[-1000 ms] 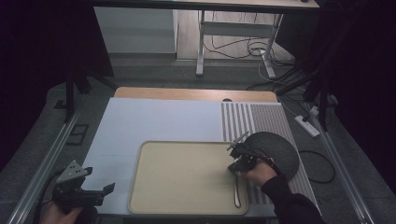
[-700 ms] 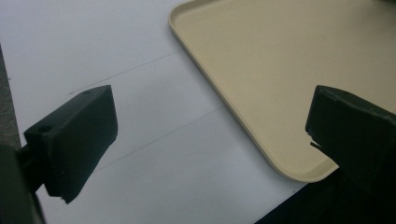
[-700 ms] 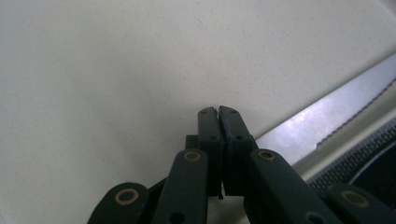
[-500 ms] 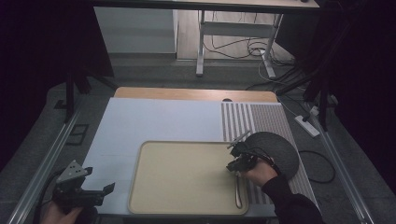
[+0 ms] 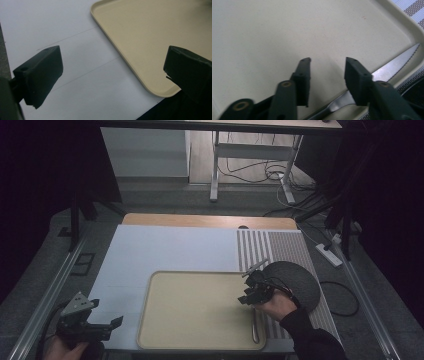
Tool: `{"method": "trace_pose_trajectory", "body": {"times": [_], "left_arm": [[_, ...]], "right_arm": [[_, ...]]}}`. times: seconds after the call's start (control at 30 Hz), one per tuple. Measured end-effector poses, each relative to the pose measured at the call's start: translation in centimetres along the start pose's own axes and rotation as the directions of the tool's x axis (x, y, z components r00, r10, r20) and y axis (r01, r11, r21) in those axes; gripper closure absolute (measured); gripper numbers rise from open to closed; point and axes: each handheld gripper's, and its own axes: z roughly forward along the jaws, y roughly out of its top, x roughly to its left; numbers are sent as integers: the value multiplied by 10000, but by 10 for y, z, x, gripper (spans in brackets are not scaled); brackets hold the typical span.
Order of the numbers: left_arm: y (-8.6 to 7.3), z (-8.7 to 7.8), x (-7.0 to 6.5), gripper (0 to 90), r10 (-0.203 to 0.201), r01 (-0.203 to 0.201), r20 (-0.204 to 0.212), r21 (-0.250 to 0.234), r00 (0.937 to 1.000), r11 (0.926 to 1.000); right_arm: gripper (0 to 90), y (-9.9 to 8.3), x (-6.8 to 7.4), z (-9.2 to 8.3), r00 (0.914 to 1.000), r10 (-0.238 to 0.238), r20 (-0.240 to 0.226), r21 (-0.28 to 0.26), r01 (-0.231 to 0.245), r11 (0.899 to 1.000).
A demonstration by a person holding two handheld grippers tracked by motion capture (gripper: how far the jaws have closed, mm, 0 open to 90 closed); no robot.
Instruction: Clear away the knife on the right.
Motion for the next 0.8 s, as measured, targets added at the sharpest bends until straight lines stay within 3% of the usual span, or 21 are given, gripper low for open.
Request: {"method": "trace_pose_trajectory", "body": {"times": [0.1, 0.27, 0.37, 0.8], "left_arm": [[0, 0, 0, 30, -2, 2, -2, 3, 10000, 10000], [0, 0, 0, 30, -8, 8, 1, 2, 10000, 10000], [0, 0, 0, 30, -5, 5, -3, 3, 10000, 10000], [0, 0, 0, 30, -5, 5, -15, 24, 10000, 10000]], "right_arm": [[422, 0, 2, -4, 10000, 22, 56, -181, -21, 9998], [334, -2, 3, -10, 9999, 98, 130, -335, -94, 9994], [247, -5, 3, -15, 9991, 93, 421, -501, -72, 9987], [85, -19, -7, -24, 9964, 626, 569, -1007, -567, 9933]]}}
